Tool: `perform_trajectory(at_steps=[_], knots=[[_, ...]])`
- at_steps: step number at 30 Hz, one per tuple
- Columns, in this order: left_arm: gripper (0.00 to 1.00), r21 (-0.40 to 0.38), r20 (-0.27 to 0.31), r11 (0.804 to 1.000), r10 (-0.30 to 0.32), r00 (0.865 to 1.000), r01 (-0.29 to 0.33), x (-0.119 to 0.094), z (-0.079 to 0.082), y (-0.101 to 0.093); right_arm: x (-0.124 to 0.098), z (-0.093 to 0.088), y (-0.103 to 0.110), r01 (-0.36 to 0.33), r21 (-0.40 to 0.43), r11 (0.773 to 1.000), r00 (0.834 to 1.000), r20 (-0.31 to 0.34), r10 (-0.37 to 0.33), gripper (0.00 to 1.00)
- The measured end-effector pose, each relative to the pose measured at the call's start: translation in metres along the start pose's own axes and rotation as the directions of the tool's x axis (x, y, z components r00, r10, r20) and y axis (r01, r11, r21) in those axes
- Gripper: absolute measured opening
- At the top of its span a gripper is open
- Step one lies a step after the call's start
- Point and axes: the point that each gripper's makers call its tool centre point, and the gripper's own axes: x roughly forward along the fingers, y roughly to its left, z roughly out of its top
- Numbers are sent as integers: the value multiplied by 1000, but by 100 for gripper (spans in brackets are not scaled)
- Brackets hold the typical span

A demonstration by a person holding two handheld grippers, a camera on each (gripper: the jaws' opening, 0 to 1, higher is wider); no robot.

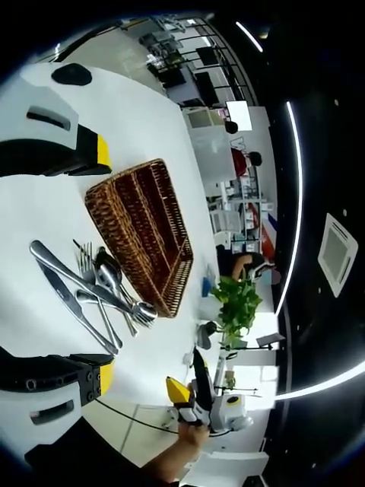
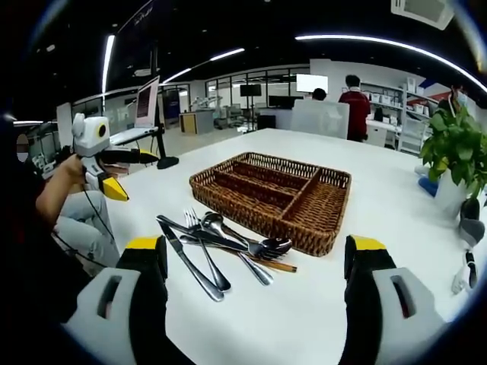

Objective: Arrange the knives, forks, and spoons in their matching storage slots by inserting each utensil handle-first until every utensil is classified and aligned in the correct compartment

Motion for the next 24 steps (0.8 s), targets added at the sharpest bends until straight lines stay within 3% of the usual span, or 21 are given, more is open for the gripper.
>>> perform_trajectory(at_steps=[24], knots=[[99, 1, -6, 1000, -9, 1000, 9, 2, -1, -3, -2, -2, -2, 4, -2, 1000, 1000, -5, -4, 100]])
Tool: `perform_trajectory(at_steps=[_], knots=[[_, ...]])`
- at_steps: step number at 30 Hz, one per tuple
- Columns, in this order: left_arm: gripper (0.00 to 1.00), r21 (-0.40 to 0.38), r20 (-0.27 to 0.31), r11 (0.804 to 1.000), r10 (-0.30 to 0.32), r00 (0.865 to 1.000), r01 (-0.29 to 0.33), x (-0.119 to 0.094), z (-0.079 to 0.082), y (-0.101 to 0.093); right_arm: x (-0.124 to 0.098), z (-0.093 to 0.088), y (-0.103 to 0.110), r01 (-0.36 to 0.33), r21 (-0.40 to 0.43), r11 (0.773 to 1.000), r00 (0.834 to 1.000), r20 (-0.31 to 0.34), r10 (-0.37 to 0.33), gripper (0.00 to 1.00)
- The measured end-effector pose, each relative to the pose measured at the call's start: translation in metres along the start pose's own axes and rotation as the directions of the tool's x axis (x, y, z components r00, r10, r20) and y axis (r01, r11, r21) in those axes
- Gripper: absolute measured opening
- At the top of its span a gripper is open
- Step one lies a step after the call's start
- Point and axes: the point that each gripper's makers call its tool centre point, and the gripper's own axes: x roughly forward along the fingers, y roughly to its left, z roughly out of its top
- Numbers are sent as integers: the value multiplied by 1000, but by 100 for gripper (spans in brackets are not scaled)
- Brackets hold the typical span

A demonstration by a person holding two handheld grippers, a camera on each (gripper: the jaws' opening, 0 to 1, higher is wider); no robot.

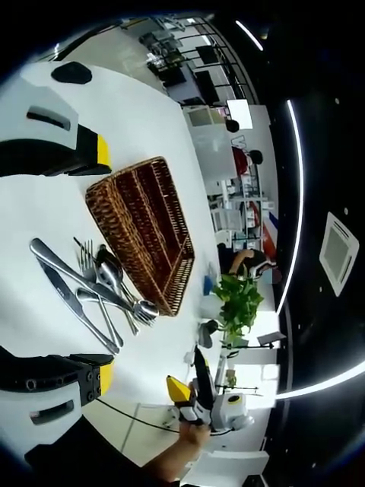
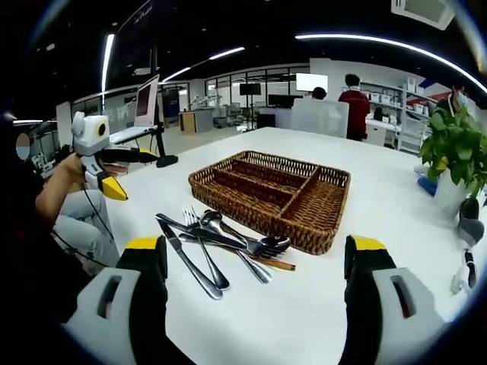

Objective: Arrange the knives, forks, and spoons in their matching storage slots by inserting each utensil handle-first until every utensil is classified and aligned in the correct compartment

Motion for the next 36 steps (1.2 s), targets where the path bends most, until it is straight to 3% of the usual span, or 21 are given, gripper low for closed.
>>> perform_trajectory(at_steps=[23, 36], knots=[[98, 0, -33, 1000, -25, 999, 25, 7, -10, -4, 5, -5, 2, -21, -42, 999, 999, -42, 19, 99], [87, 6, -90, 997, -71, 993, 72, 16, -24, -6, 9, 2, 0, -34, -57, 998, 999, -17, 34, 89]])
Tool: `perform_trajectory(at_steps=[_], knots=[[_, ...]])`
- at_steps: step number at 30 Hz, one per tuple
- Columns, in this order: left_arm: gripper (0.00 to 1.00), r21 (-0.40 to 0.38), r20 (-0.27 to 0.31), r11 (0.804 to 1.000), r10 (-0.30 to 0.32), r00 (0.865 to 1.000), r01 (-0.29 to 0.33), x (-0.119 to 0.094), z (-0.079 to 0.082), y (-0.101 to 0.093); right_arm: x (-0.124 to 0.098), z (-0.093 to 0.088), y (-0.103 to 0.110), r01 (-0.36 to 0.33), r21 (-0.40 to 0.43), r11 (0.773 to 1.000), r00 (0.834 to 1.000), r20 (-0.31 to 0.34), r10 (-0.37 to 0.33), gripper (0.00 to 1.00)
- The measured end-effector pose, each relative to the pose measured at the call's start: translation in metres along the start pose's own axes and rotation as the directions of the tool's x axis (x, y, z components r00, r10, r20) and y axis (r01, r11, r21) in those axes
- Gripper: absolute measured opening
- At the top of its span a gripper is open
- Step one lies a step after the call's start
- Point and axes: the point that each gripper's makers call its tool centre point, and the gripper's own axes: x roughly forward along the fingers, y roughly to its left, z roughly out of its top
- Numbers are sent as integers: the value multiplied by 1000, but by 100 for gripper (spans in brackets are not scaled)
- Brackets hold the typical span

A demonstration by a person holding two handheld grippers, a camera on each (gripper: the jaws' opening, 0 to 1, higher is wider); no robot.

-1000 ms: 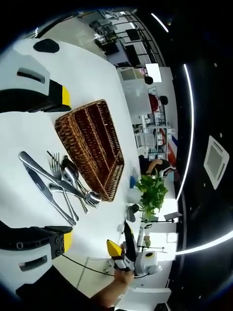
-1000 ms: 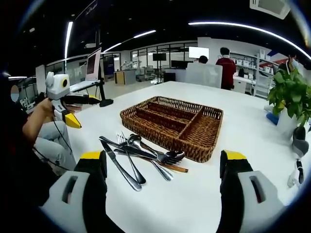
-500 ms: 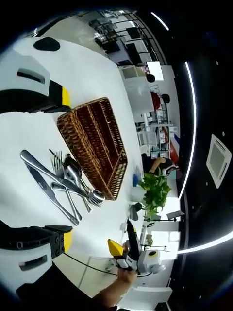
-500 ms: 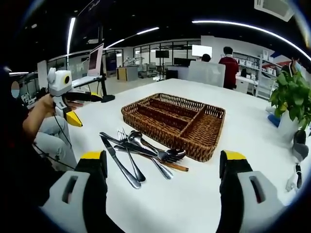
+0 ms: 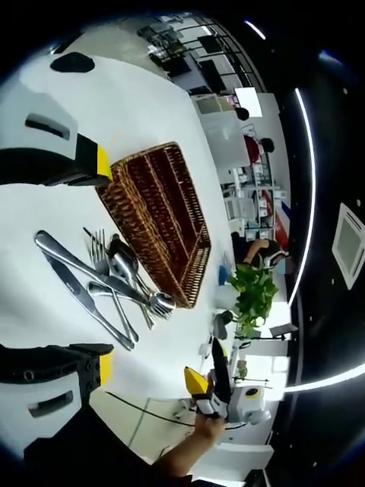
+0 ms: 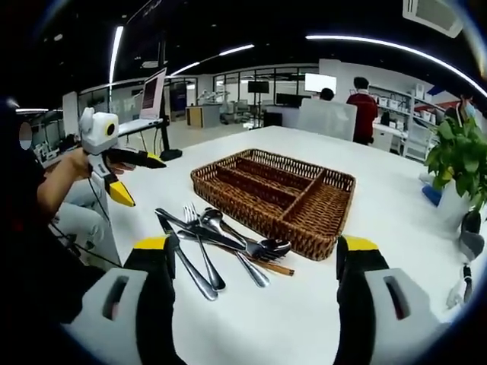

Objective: Arrange the knives, forks, and spoons in their matching storage slots by inserting each utensil handle-first until every utensil is classified and aligned in the correct compartment

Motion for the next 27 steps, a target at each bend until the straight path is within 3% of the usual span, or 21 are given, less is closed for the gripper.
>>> perform_trajectory(at_steps=[3, 7, 15, 21, 24, 27], knots=[[84, 4, -19, 1000, -10, 1000, 10, 3, -3, 1, 2, 3, 0, -5, -58, 998, 1000, 3, 5, 83], [74, 10, -48, 1000, -28, 998, 29, 7, -9, 1, 9, 3, 0, -22, -71, 997, 1000, -14, 21, 80], [68, 55, -128, 995, -70, 989, 78, 18, -17, 1, 21, -3, 10, -119, -138, 983, 991, -79, 109, 72], [58, 59, -194, 991, -110, 975, 123, 23, -26, -1, 29, -8, 16, -191, -175, 966, 977, -127, 170, 65], [52, 58, -251, 989, -119, 961, 138, 24, -33, -2, 33, -10, 18, -218, -187, 958, 971, -144, 193, 63], [48, 61, -273, 986, -132, 953, 154, 26, -36, -3, 38, -10, 23, -260, -228, 938, 960, -165, 226, 59]])
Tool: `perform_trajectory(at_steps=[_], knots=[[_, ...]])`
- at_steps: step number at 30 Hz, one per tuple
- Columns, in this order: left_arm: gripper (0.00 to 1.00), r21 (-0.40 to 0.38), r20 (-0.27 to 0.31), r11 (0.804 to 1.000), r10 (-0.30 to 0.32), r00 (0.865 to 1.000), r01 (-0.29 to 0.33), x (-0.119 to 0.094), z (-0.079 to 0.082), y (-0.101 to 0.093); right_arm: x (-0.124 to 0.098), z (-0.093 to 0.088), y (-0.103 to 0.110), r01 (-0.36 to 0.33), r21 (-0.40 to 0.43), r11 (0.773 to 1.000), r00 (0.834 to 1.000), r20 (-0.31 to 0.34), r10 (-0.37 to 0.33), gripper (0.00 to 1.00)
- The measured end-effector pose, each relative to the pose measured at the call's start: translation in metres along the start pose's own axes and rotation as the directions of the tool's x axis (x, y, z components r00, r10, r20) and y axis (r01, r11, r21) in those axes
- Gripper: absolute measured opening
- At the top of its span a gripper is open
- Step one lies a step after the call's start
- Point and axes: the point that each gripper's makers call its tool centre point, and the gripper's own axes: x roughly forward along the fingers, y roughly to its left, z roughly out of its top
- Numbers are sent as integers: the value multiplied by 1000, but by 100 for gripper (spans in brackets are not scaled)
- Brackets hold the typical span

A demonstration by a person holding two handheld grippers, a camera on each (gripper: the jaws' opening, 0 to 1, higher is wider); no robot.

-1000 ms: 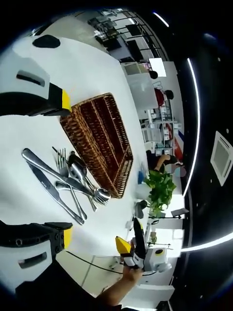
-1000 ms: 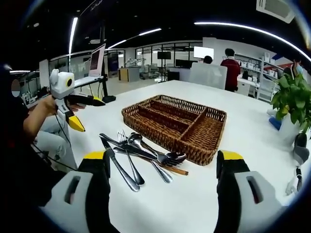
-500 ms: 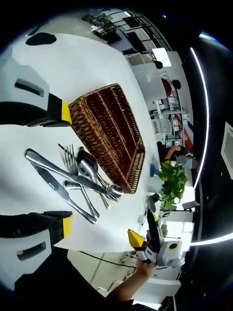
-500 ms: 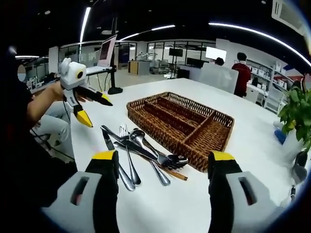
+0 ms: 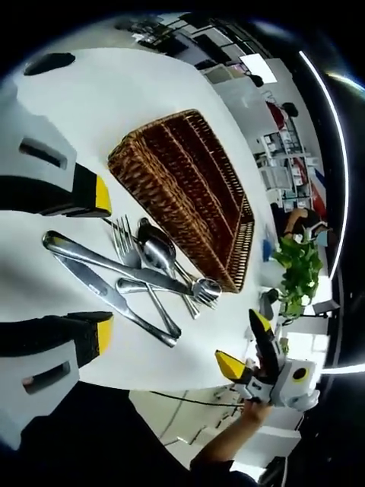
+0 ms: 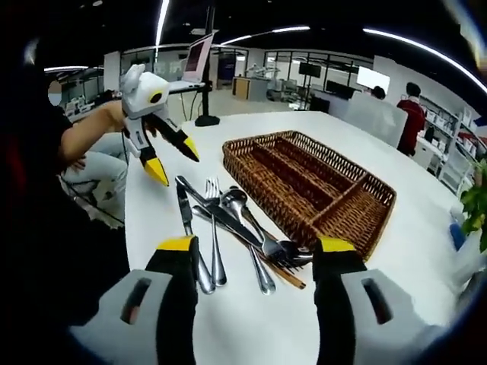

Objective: Arrange the knives, forks, and spoons in their matching storage slots by inserting each utensil handle-first until every utensil is classified and aligned in the correct compartment

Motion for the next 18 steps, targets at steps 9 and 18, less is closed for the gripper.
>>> perform_trajectory(at_steps=[9, 18], knots=[[37, 37, -84, 997, -64, 994, 68, 13, -6, -1, 16, 2, 10, -93, -86, 992, 995, -53, 88, 54], [32, 59, -152, 993, -95, 984, 105, 26, -9, 1, 28, -3, 11, -165, -114, 980, 983, -105, 153, 48]])
